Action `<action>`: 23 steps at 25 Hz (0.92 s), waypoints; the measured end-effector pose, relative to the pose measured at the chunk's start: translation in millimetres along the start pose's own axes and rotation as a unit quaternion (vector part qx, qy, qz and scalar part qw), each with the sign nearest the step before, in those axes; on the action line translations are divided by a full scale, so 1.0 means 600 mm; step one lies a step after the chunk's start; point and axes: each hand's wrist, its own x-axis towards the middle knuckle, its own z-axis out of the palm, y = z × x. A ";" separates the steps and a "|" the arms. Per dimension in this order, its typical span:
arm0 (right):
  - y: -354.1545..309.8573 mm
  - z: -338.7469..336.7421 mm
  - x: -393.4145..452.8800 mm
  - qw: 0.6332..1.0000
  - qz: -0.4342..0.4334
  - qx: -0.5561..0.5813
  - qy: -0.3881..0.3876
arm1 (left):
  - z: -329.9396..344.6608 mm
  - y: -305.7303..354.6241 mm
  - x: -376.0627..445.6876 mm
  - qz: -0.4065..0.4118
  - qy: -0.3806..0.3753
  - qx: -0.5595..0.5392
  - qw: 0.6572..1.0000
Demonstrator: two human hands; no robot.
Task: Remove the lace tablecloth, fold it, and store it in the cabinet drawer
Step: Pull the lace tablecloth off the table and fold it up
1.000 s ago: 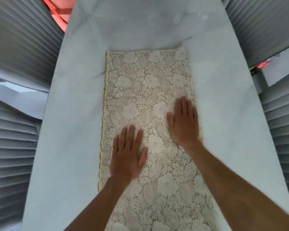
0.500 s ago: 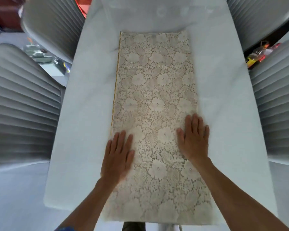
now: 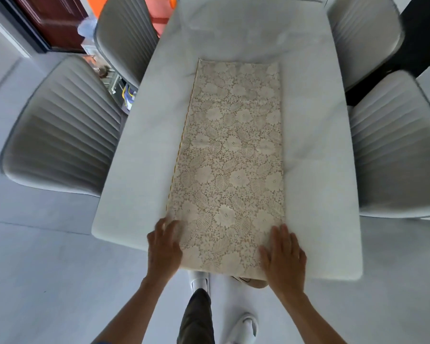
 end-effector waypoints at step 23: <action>-0.027 -0.192 0.301 0.878 0.132 0.459 0.026 | -0.184 0.116 0.324 -0.025 -0.100 -0.268 0.958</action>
